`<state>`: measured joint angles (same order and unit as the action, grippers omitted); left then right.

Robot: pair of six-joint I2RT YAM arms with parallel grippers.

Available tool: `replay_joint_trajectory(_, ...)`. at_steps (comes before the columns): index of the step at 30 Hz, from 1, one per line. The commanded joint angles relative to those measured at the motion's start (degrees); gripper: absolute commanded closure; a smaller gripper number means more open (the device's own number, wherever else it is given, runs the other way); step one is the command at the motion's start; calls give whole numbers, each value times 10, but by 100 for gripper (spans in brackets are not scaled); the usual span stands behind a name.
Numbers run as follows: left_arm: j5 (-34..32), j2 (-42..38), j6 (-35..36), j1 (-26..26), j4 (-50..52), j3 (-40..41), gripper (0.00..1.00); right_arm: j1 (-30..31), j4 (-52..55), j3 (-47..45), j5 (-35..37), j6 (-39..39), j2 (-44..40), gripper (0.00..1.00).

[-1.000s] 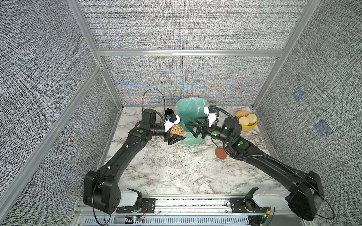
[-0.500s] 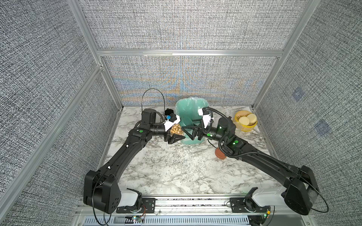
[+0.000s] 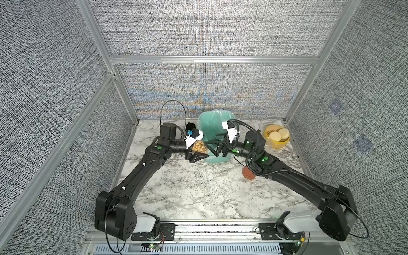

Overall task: Empty moldy peanuts from jars
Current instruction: Unscrew the lid from the jar.

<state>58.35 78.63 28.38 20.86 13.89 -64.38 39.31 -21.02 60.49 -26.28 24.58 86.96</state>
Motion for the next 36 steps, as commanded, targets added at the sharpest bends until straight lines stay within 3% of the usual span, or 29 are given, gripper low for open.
replay_joint_trajectory(1,37,0,13,1,-6,-12,100,-4,-2,2,-34,-26,-4,29)
replay_joint_trajectory(3,52,4,24,1,15,-19,100,-9,11,6,-57,-50,-7,45)
replay_joint_trajectory(6,76,11,45,1,45,-31,100,-16,43,17,-102,-108,-8,53)
replay_joint_trajectory(15,120,40,127,1,152,-78,100,-40,160,67,-179,-376,2,53)
replay_joint_trajectory(23,123,52,152,0,180,-96,100,-63,184,93,-215,-509,21,47)
replay_joint_trajectory(27,105,49,139,-1,160,-92,100,-65,194,112,-198,-502,26,23)
replay_joint_trajectory(28,100,47,134,-1,152,-89,100,-66,189,113,-198,-487,26,5)
replay_joint_trajectory(36,73,33,78,-2,63,-56,100,-66,17,45,-191,-285,-17,2)
